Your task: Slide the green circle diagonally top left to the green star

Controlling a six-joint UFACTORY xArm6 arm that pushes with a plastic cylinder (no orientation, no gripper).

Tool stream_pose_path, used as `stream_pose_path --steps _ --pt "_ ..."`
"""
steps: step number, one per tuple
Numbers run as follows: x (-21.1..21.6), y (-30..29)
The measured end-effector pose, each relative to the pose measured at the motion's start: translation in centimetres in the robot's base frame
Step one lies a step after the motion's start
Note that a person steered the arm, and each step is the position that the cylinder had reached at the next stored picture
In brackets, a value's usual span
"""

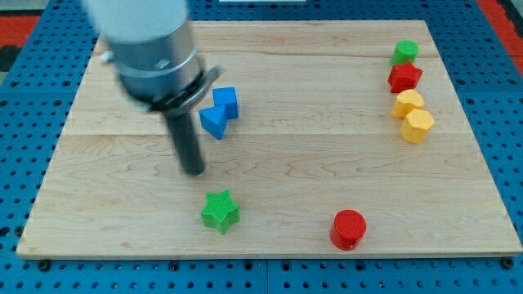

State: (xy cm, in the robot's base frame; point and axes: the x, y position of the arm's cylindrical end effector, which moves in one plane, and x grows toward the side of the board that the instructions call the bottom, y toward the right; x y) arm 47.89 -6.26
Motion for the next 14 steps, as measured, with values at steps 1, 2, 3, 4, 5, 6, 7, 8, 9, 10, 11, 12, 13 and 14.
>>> stream_pose_path --steps 1,2,3,4,5,6,7,8,9,10,11,12,13,14 --pt "-2.5 9.8" --pt "-0.9 20.7" --pt "1.0 33.1" --pt "-0.6 40.8" --pt "-1.5 40.8" --pt "-4.2 40.8" --pt "-10.3 36.5" --pt "-15.0 31.5" --pt "-16.5 31.5" --pt "-19.1 33.9" --pt "-19.2 24.6" --pt "-21.1 18.9" --pt "-23.0 19.8" --pt "-22.2 11.7"
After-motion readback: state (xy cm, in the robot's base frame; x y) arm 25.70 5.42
